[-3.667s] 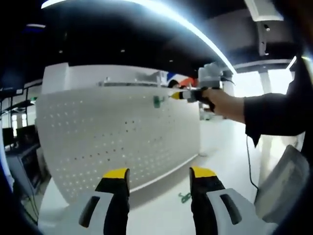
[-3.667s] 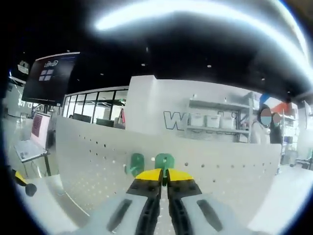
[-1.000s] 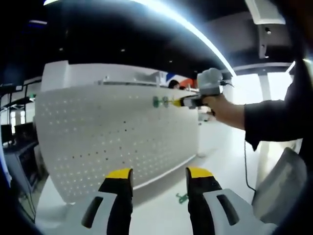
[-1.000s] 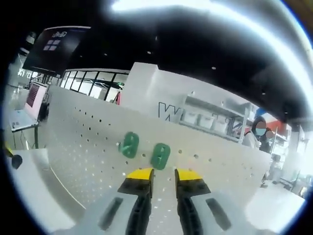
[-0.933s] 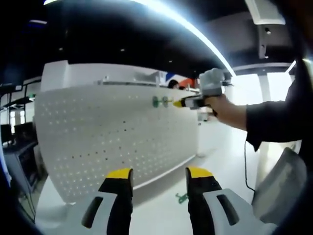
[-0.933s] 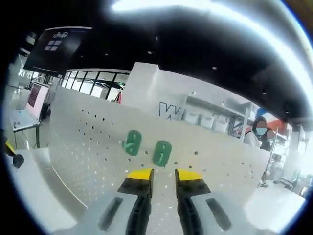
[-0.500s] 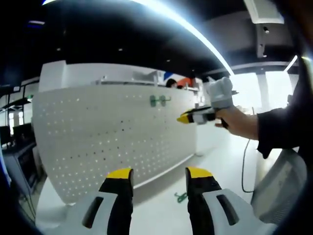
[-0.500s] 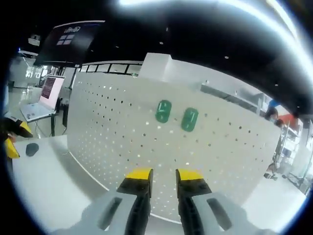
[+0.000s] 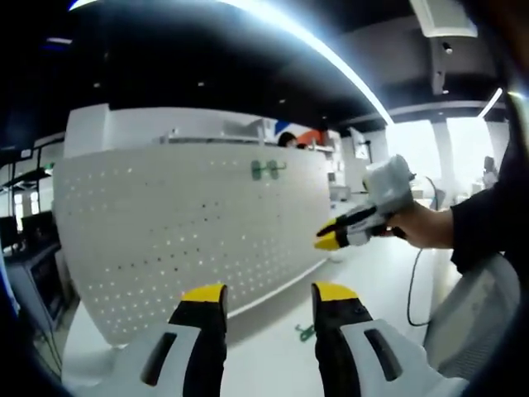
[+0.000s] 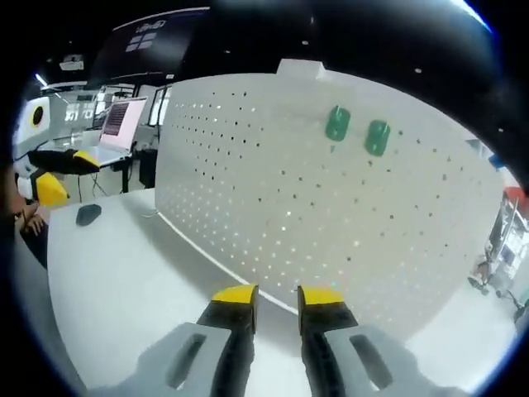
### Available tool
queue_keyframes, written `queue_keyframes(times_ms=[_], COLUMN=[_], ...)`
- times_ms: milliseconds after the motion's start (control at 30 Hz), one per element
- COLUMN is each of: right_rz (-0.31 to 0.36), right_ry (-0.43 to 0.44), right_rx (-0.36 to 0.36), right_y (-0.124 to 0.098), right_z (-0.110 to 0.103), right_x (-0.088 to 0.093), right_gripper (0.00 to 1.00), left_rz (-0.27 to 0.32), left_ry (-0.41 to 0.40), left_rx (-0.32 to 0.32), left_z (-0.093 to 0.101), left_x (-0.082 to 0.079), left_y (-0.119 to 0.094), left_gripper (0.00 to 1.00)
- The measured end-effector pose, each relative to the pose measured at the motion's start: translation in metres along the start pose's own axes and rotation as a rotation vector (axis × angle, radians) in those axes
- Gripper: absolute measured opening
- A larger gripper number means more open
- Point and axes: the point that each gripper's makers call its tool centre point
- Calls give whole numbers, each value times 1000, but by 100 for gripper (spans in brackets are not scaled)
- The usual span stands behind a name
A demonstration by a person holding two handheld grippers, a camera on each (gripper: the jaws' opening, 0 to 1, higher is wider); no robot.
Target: Insert the hook assembly into the mounting plate slot until the hook locks in place.
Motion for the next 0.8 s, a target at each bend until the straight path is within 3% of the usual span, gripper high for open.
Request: queue_keyframes(times_ms=[133, 233, 433, 667, 800], right_rz=[-43, -97, -199, -257, -276], right_ry=[15, 17, -50, -98, -139], right_rx=[-23, -79, -139, -243, -268], right_y=[-2, -2, -6, -11, -9], right_z=[-2, -8, -20, -41, -46], right_x=[24, 42, 76, 103, 121], right_gripper=[17, 17, 17, 16, 13], left_rz=[4, 5, 3, -1, -3], left_ry=[-2, 4, 5, 17, 16], left_rx=[-1, 5, 9, 18, 19], left_z=[-1, 2, 3, 7, 7], left_x=[-1, -1, -1, -1, 0], left_y=[-1, 0, 0, 1, 2], left_gripper=[42, 41, 41, 40, 39])
Point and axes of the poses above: the point that each gripper's makers call its tool centre point, and the gripper's own axes: y roughly forward along the fingers, z roughly to its right, x roughly out of its underside, and after that the axes turned 11 degrees about -z, right-handed
